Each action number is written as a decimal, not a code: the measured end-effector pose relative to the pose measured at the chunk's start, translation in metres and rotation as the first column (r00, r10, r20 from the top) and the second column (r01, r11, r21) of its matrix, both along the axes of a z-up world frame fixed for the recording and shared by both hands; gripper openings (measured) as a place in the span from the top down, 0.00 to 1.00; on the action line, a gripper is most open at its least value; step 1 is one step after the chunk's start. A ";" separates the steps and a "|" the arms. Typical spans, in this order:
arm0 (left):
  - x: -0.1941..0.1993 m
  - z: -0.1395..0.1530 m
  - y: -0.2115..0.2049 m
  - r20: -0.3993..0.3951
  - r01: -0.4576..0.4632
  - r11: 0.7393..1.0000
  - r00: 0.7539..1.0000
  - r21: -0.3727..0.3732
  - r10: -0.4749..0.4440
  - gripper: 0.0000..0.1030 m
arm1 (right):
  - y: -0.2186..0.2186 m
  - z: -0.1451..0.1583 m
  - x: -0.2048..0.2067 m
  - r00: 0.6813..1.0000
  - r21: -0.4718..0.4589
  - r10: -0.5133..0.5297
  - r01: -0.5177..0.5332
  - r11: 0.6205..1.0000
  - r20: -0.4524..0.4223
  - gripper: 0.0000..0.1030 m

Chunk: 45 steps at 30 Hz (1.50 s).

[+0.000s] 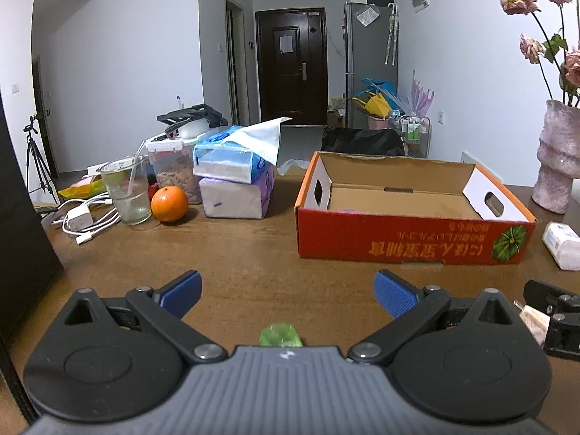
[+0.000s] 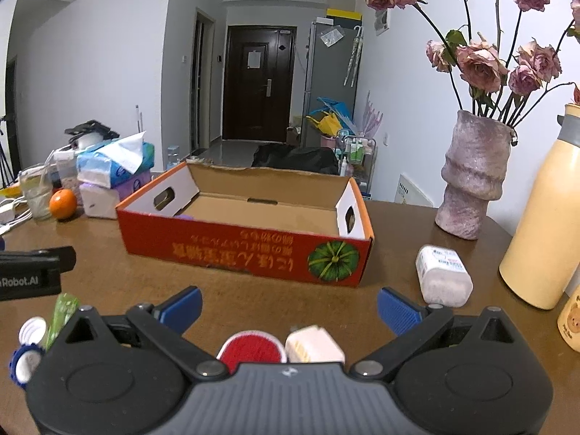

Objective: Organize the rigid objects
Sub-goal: 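Close the right gripper on the red lint brush while the left gripper approaches the green bottle, then close the left gripper on the green spray bottle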

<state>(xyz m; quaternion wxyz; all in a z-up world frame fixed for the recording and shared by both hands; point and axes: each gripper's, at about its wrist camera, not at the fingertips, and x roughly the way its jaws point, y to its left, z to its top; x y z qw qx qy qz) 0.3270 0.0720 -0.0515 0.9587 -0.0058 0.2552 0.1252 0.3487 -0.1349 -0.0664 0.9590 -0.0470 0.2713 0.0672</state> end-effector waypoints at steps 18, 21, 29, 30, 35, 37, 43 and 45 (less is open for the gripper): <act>-0.050 -0.020 0.016 -0.037 0.009 1.000 0.999 -0.028 -0.010 0.00 | 0.021 -0.045 -0.043 0.995 -0.072 0.014 -0.022 0.997 -0.104 0.00; -0.054 -0.023 0.020 -0.043 0.008 0.999 0.999 -0.037 -0.010 0.00 | 0.025 -0.056 -0.040 0.992 -0.079 -0.015 0.005 0.997 -0.127 0.02; -0.057 -0.027 0.029 -0.058 0.008 0.998 0.998 -0.060 -0.011 0.00 | 0.026 -0.071 -0.034 0.988 -0.043 -0.033 0.027 0.999 -0.151 0.10; -0.058 -0.027 0.029 -0.058 0.008 0.998 0.998 -0.061 -0.012 0.00 | 0.026 -0.072 -0.034 0.989 -0.035 -0.037 0.032 0.999 -0.146 0.11; -0.060 -0.029 0.034 -0.064 -0.002 0.998 0.998 -0.062 -0.002 0.00 | 0.022 -0.072 -0.034 0.989 0.019 0.002 0.001 1.000 -0.149 0.42; -0.060 -0.030 0.037 -0.071 -0.012 0.998 0.997 -0.064 0.008 0.00 | 0.021 -0.070 -0.035 0.989 0.038 0.022 -0.016 0.999 -0.148 0.47; -0.060 -0.034 0.046 -0.083 -0.035 0.997 0.996 -0.065 0.029 0.00 | 0.024 -0.069 -0.039 0.991 0.015 0.034 -0.032 0.999 -0.132 0.47; -0.060 -0.035 0.047 -0.088 -0.036 0.997 0.996 -0.067 0.030 0.00 | 0.024 -0.066 -0.041 0.992 0.015 0.039 -0.038 0.999 -0.120 0.47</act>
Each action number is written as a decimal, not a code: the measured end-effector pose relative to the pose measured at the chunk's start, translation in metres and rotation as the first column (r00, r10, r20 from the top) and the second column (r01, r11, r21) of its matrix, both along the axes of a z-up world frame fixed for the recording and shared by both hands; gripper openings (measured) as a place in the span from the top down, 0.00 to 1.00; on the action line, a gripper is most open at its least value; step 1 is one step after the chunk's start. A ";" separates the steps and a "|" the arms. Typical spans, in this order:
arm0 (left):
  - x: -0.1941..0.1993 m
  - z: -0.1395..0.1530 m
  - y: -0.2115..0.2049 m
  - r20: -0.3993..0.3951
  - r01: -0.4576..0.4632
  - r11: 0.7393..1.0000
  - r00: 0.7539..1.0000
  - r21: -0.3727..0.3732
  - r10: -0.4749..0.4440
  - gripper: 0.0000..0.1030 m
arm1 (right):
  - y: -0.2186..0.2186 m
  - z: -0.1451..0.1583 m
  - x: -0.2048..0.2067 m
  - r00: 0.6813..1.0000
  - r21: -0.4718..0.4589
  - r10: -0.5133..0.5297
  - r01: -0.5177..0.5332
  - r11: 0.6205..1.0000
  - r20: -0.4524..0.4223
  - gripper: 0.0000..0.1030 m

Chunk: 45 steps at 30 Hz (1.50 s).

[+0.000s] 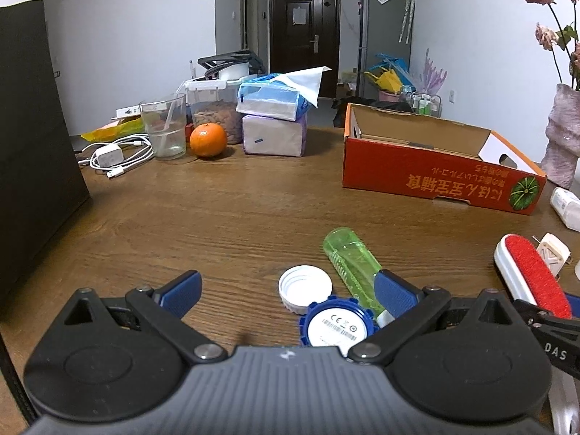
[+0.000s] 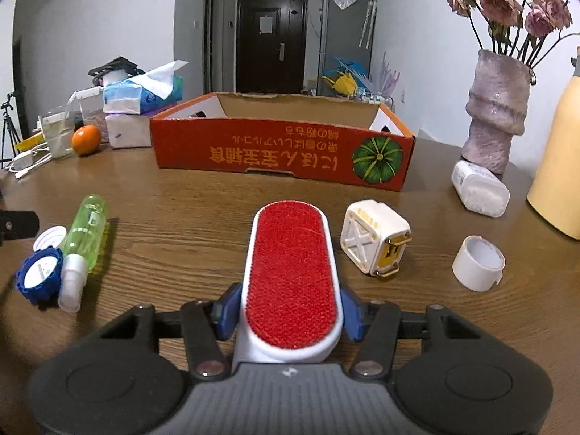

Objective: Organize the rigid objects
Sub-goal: 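Close the left gripper on the green spray bottle, then lift the green bottle and lint brush and carry both toward the box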

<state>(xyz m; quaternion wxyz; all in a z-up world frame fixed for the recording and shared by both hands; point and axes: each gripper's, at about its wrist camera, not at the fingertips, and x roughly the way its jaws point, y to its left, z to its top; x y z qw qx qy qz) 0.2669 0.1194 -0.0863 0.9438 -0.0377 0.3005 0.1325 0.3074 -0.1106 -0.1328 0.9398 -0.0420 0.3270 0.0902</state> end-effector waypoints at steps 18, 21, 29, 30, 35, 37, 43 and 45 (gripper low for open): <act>0.027 -0.009 -0.035 -0.033 0.053 0.995 0.998 0.083 -0.051 0.05 | -0.011 0.017 -0.007 0.998 0.029 -0.010 0.008 1.000 0.067 0.47; 0.033 -0.011 -0.045 -0.037 0.081 0.993 0.996 0.091 -0.078 0.23 | -0.015 0.018 -0.007 0.998 0.037 -0.017 0.015 0.999 0.068 0.47; 0.051 -0.021 -0.058 -0.084 0.119 0.990 0.990 0.073 -0.113 0.53 | -0.021 0.020 -0.005 0.997 0.050 -0.025 0.021 0.999 0.073 0.47; 0.053 -0.022 -0.059 -0.091 0.116 0.990 0.990 0.074 -0.109 0.53 | -0.022 0.020 -0.005 0.997 0.051 -0.026 0.022 0.998 0.073 0.47; 0.061 -0.031 -0.060 -0.122 0.115 0.990 0.987 0.078 -0.105 0.58 | -0.023 0.021 -0.005 0.997 0.055 -0.029 0.025 0.998 0.077 0.47; 0.063 -0.034 -0.059 -0.131 0.123 0.990 0.985 0.069 -0.113 0.60 | -0.024 0.021 -0.005 0.997 0.056 -0.030 0.026 0.998 0.077 0.47; 0.062 -0.035 -0.063 -0.120 0.153 0.985 0.982 0.073 -0.144 0.69 | -0.024 0.022 -0.005 0.997 0.056 -0.027 0.023 0.998 0.079 0.47; 0.062 -0.034 -0.062 -0.118 0.153 0.986 0.982 0.066 -0.145 0.69 | -0.023 0.022 -0.005 0.997 0.056 -0.026 0.022 0.998 0.079 0.47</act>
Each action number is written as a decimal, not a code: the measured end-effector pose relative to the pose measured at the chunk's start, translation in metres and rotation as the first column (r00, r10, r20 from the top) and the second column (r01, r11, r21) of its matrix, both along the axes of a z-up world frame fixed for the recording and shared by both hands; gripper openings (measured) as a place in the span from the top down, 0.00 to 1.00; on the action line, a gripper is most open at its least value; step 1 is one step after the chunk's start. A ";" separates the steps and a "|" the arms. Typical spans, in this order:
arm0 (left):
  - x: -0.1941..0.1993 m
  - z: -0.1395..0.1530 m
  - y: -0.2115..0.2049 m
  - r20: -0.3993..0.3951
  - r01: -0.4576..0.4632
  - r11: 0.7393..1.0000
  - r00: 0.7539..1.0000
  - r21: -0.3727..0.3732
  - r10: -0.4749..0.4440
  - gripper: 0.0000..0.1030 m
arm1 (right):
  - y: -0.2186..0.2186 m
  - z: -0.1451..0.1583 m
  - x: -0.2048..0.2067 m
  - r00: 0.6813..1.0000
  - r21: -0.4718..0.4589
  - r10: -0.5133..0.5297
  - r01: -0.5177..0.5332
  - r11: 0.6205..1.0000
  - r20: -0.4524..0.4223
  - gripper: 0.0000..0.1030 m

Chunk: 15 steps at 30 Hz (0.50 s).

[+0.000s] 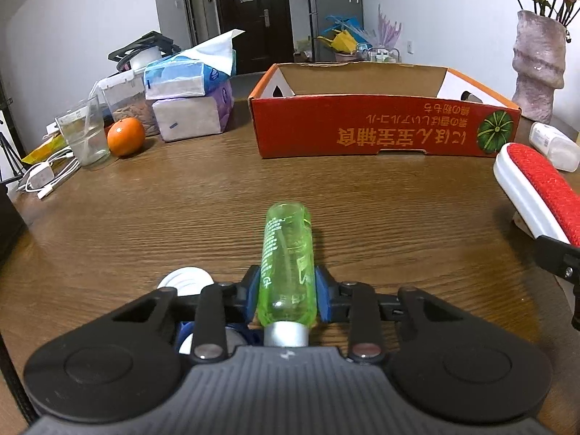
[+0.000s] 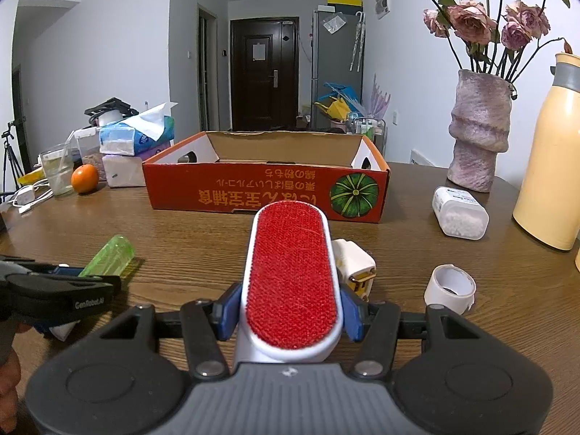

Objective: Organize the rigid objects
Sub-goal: 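Lift the green bottle and lint brush and carry both toward the box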

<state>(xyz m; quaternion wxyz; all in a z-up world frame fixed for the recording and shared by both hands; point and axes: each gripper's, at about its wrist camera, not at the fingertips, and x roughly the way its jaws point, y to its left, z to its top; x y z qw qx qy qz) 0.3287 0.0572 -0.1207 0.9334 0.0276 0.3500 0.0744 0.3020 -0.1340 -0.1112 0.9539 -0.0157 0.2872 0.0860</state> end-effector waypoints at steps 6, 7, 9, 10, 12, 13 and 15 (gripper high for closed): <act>0.000 0.001 0.003 -0.004 0.002 1.000 1.000 -0.028 -0.002 0.69 | 0.000 0.000 0.000 1.000 0.000 -0.001 0.001 1.000 0.000 0.47; 0.000 0.002 0.003 -0.003 0.002 1.000 1.000 -0.028 -0.002 0.69 | 0.000 0.000 0.000 1.000 0.000 -0.001 0.001 1.000 0.000 0.47; 0.000 0.003 0.003 0.004 0.006 1.000 1.000 -0.029 -0.006 0.69 | 0.000 0.000 0.000 1.000 0.000 0.000 0.000 1.000 0.000 0.47; -0.001 0.004 0.003 0.009 0.007 1.000 1.000 -0.028 -0.007 0.69 | 0.000 0.000 0.000 1.000 0.001 0.000 0.000 1.000 0.000 0.47; -0.002 0.006 0.002 0.027 0.011 1.000 1.000 -0.020 -0.011 0.69 | 0.000 0.000 0.000 1.000 0.000 -0.001 0.001 1.000 0.000 0.47; -0.002 0.007 0.002 0.034 0.012 1.000 0.999 -0.020 -0.011 0.69 | 0.000 0.000 0.000 1.000 0.000 -0.001 0.001 1.000 0.000 0.47; -0.002 0.010 0.002 0.045 0.014 1.000 0.999 -0.022 -0.013 0.69 | 0.000 0.000 0.000 1.000 0.001 -0.001 0.001 1.000 0.000 0.47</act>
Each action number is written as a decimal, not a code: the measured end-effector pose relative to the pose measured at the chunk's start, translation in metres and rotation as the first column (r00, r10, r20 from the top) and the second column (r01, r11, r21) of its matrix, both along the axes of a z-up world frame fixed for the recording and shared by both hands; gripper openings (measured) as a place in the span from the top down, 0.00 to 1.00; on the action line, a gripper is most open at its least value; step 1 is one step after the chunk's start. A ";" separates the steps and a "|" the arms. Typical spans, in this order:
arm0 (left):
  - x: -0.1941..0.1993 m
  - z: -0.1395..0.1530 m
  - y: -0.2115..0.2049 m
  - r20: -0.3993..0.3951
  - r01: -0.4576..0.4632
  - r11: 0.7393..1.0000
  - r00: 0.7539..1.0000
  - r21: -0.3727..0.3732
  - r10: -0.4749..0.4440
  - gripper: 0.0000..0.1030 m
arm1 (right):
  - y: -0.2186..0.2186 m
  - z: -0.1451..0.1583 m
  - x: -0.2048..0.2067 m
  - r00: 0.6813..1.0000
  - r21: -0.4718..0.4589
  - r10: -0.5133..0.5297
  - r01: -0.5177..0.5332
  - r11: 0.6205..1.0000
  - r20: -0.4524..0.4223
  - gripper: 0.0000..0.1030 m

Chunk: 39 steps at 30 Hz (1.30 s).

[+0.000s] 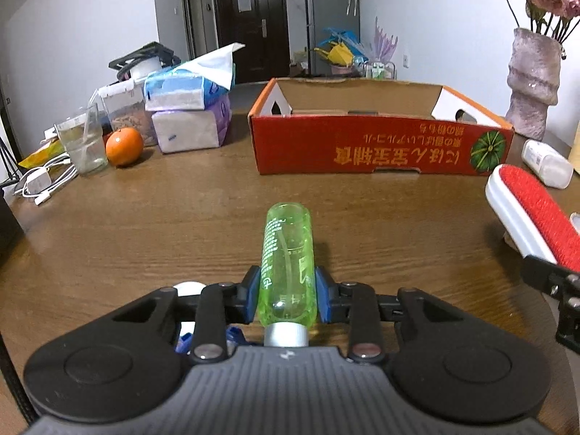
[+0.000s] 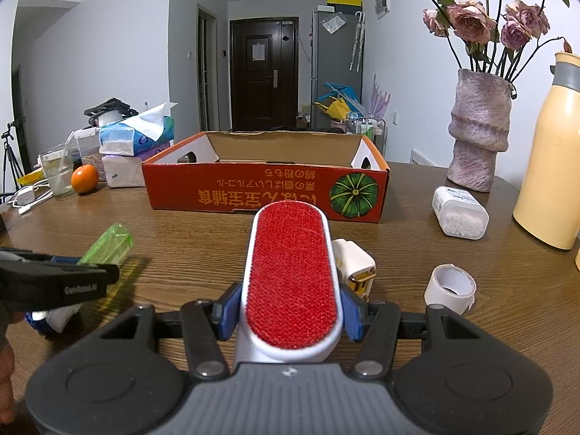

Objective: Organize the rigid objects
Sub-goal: 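Lift the green bottle and lint brush and carry both toward the box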

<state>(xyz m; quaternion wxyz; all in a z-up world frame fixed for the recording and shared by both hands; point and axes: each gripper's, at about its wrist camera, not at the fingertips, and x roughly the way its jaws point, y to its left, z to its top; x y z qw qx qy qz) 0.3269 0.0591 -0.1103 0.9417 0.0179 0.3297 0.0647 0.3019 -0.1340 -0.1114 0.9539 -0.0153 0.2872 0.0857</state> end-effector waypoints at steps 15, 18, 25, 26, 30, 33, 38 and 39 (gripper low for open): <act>0.015 0.021 0.009 0.056 -0.011 1.000 0.998 -0.013 0.012 0.69 | -0.005 0.004 0.004 1.000 0.017 -0.011 0.011 1.000 0.017 0.47; 0.019 0.025 0.009 0.066 -0.007 1.000 0.998 -0.022 0.008 0.69 | -0.006 0.007 0.006 1.000 0.020 -0.017 0.016 1.000 0.024 0.47; 0.028 0.032 0.006 0.071 0.002 0.999 0.998 -0.036 0.001 0.69 | -0.011 0.019 0.016 0.998 0.026 -0.029 0.027 0.999 0.048 0.47; 0.029 0.033 0.005 0.073 0.004 0.999 0.997 -0.038 -0.002 0.69 | -0.011 0.020 0.017 0.998 0.026 -0.030 0.028 0.999 0.050 0.47; 0.033 0.039 0.001 0.086 0.012 0.999 0.996 -0.050 -0.007 0.69 | -0.012 0.026 0.024 0.998 0.027 -0.030 0.029 0.999 0.057 0.47; 0.038 0.042 -0.002 0.089 0.018 0.998 0.996 -0.058 -0.013 0.69 | -0.012 0.029 0.030 0.997 0.028 -0.031 0.029 0.999 0.064 0.47; 0.047 0.047 -0.008 0.097 0.026 0.998 0.995 -0.061 -0.020 0.69 | -0.013 0.034 0.041 0.997 0.035 -0.034 0.032 0.999 0.069 0.47; 0.049 0.048 -0.010 0.099 0.027 0.998 0.995 -0.061 -0.021 0.69 | -0.013 0.035 0.044 0.997 0.037 -0.035 0.033 0.999 0.070 0.47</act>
